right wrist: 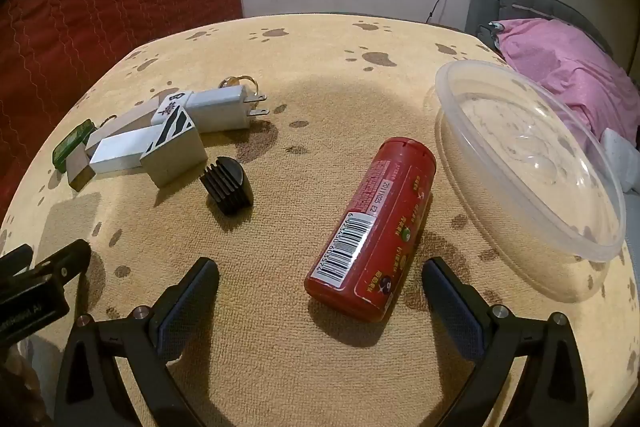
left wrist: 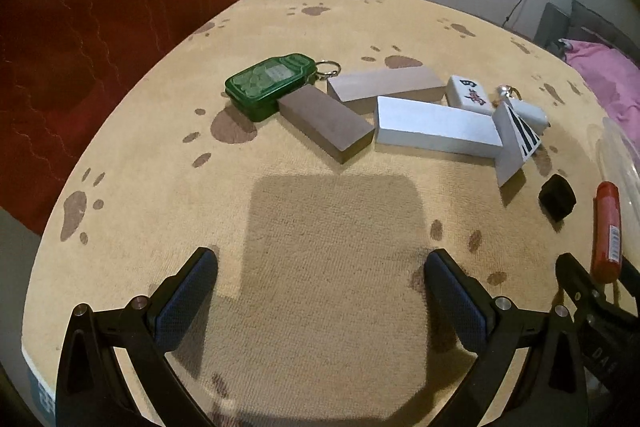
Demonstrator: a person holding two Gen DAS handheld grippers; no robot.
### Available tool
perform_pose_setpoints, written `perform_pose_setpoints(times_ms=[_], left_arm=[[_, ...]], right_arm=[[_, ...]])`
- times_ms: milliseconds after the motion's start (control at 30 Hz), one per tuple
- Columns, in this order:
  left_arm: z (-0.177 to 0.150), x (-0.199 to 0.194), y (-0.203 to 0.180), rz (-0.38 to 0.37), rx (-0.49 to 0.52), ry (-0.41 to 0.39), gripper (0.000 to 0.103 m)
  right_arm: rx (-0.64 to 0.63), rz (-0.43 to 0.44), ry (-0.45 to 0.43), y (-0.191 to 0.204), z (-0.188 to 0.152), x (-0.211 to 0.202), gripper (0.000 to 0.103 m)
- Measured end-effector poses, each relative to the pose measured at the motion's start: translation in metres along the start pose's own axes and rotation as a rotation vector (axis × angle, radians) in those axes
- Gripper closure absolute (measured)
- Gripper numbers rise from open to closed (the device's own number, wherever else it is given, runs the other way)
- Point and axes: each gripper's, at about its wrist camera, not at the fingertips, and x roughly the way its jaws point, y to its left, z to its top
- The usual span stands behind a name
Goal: Organize rigid objects
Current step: 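Move both tools over the table toward the red can, then grasp the red cylindrical can with the right tool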
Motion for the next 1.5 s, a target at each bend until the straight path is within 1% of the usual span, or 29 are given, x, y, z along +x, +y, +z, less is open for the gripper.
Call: perform_pose_setpoints(times_ms=[167, 267, 467, 533, 667, 767, 800, 867, 900, 933, 1033, 1133, 1267, 1400, 1433, 1467, 1500], left_arm=[[-0.001, -0.003, -0.001, 0.01, -0.022, -0.019, 0.0], [-0.002, -0.004, -0.004, 0.006, -0.016, -0.024, 0.0], [-0.001, -0.006, -0.007, -0.023, 0.018, -0.002, 0.0], [0.0, -0.005, -0.007, -0.029, 0.022, 0.006, 0.0], [0.003, -0.003, -0.009, -0.037, 0.038, 0.014, 0.0], [0.003, -0.002, -0.011, -0.042, 0.045, 0.013, 0.0], [0.003, -0.002, -0.011, -0.041, 0.043, 0.011, 0.0], [0.002, -0.003, -0.01, -0.043, 0.044, 0.005, 0.0], [0.001, -0.003, -0.01, -0.046, 0.045, 0.001, 0.0], [0.0, -0.003, -0.01, -0.048, 0.047, -0.004, 0.0], [-0.003, -0.004, -0.009, -0.049, 0.043, -0.027, 0.0], [-0.005, -0.005, -0.01, -0.048, 0.038, -0.033, 0.0], [-0.005, -0.006, -0.009, -0.052, 0.043, -0.029, 0.0], [-0.003, -0.009, -0.009, -0.074, 0.05, -0.022, 0.0], [-0.003, -0.01, -0.01, -0.085, 0.055, -0.021, 0.0], [-0.002, -0.011, -0.01, -0.091, 0.059, -0.02, 0.0], [-0.002, -0.014, -0.012, -0.099, 0.064, -0.025, 0.0]], right_arm=[[0.001, 0.003, -0.006, 0.0, 0.0, -0.001, 0.0], [0.003, 0.004, -0.004, -0.001, 0.0, 0.0, 0.0], [0.007, -0.007, -0.003, 0.0, 0.002, 0.002, 0.0], [0.006, 0.005, 0.002, -0.002, 0.0, 0.001, 0.0], [-0.041, 0.05, -0.002, -0.006, -0.008, -0.006, 0.0], [-0.048, 0.092, -0.009, -0.012, -0.011, -0.009, 0.0], [-0.071, 0.103, -0.003, -0.012, -0.013, -0.011, 0.0], [-0.119, 0.082, 0.017, -0.011, -0.016, -0.015, 0.0], [-0.111, 0.075, 0.022, -0.015, -0.018, -0.018, 0.0], [-0.089, 0.074, 0.016, -0.02, -0.019, -0.024, 0.0], [-0.015, 0.093, -0.076, -0.043, -0.02, -0.053, 0.0], [0.018, 0.114, -0.127, -0.061, -0.013, -0.068, 0.0], [0.021, 0.161, -0.123, -0.071, -0.006, -0.066, 0.0], [0.005, 0.233, -0.104, -0.067, -0.002, -0.058, 0.001], [-0.002, 0.243, -0.089, -0.064, -0.002, -0.053, 0.004], [-0.007, 0.243, -0.072, -0.06, -0.002, -0.048, 0.013], [-0.009, 0.241, -0.057, -0.056, -0.002, -0.043, 0.018]])
